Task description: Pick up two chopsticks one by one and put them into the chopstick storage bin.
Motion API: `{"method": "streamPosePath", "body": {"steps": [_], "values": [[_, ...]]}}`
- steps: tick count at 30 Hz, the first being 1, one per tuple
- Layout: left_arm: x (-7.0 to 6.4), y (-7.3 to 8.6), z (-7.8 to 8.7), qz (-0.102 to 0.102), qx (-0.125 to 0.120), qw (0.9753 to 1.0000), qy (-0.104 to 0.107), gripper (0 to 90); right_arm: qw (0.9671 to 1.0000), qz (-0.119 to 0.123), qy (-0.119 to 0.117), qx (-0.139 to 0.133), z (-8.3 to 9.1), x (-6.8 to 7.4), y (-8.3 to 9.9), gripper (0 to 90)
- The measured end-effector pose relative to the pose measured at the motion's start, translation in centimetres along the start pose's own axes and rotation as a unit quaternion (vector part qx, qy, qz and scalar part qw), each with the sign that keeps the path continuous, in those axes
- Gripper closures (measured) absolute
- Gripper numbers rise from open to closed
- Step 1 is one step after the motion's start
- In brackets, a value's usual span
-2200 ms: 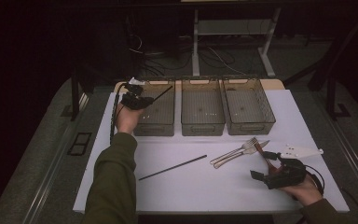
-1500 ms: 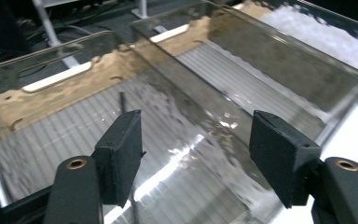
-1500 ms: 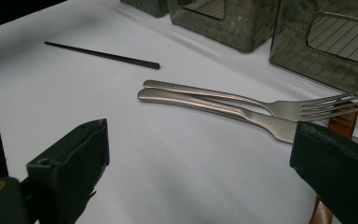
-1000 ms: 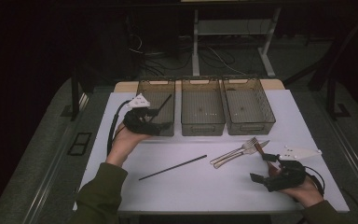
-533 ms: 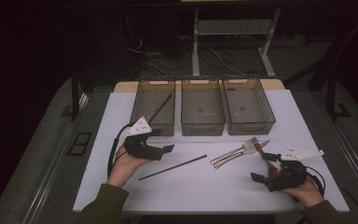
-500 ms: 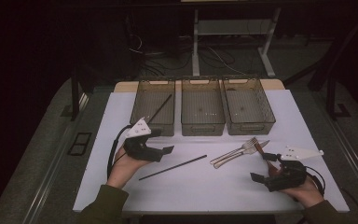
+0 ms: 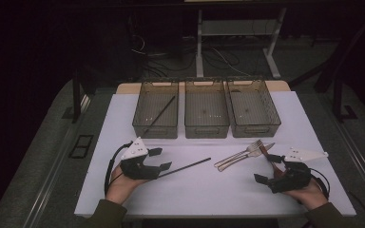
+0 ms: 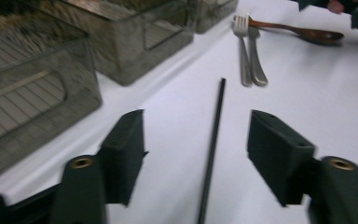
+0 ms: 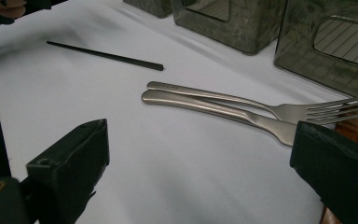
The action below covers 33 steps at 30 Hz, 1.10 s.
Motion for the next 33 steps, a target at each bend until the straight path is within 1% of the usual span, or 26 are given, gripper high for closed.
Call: {"method": "streamPosePath", "body": {"steps": [2, 3, 5, 6, 8, 10, 11, 12, 15, 18, 20, 21, 25, 28, 33], "values": [[-0.1, 0.2, -0.2, 0.000, 0.003, 1.0000, 0.007, 43.0, 1.0000, 0.002, 0.000, 0.001, 0.0, 0.0, 0.1, 4.0], [-0.1, 0.2, -0.3, -0.002, 0.007, 1.0000, 0.006, 45.5, 1.0000, 0.003, -0.001, 0.002, 0.0, 0.0, 0.1, 4.0], [-0.1, 0.3, -0.5, -0.006, 0.014, 0.9998, 0.015, 51.5, 1.0000, 0.003, -0.001, 0.001, 0.0, 0.0, 0.1, 4.0], [-0.2, 0.4, -0.7, -0.008, 0.020, 0.9997, 0.016, 53.3, 1.0000, 0.004, -0.001, 0.002, -0.1, 0.0, 0.1, 4.0], [-0.2, 0.7, -1.1, -0.005, 0.025, 0.9993, 0.027, 59.5, 1.0000, 0.006, -0.001, 0.004, -0.1, 0.1, 0.1, 4.0], [-0.2, 1.0, -1.5, -0.004, 0.037, 0.9988, 0.032, 63.2, 1.0000, 0.005, -0.002, 0.005, -0.1, 0.1, 0.1, 4.0], [-0.1, 1.1, -1.8, -0.011, 0.044, 0.9984, 0.032, 65.4, 1.0000, 0.006, -0.002, 0.005, -0.2, 0.0, 0.1, 4.0], [-0.1, 1.3, -1.9, -0.010, 0.052, 0.9980, 0.032, 67.3, 1.0000, 0.006, -0.002, 0.006, -0.2, 0.0, 0.1, 4.0], [-0.2, 1.6, -2.4, -0.006, 0.060, 0.9972, 0.044, 72.5, 0.9999, 0.008, -0.002, 0.006, -0.2, 0.1, 0.1, 4.0], [-0.4, 1.9, -2.7, -0.006, 0.068, 0.9961, 0.056, 74.9, 0.9999, 0.010, -0.002, 0.008, -0.2, 0.1, 0.1, 4.0], [-0.3, 2.0, -2.8, -0.012, 0.078, 0.9952, 0.058, 76.0, 0.9999, 0.010, -0.002, 0.009, -0.2, 0.1, 0.1, 4.0], [-0.2, 2.1, -2.9, -0.010, 0.078, 0.9951, 0.059, 76.4, 0.9999, 0.009, -0.002, 0.009, -0.2, 0.1, 0.1, 4.0], [0.0, 2.3, -3.4, -0.016, 0.094, 0.9937, 0.059, 77.0, 0.9999, 0.009, -0.004, 0.009, -0.3, 0.1, 0.1, 4.0], [-0.2, 2.5, -3.8, -0.021, 0.103, 0.9924, 0.065, 78.1, 0.9999, 0.008, -0.004, 0.010, -0.3, 0.1, 0.1, 4.0], [-0.3, 2.5, -3.9, -0.026, 0.104, 0.9925, 0.060, 80.6, 0.9999, 0.008, -0.004, 0.009, -0.3, 0.1, 0.1, 4.0]]}}
Point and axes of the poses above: each handheld gripper's, and its own axes: z roughly backward along the jaws, y roughly out of its underside, x roughly to its left, the point moved 2 cm from there along -z, roughly forward along the jaws, and after that the axes turned 5 degrees about -z, right-handed, at the moved point
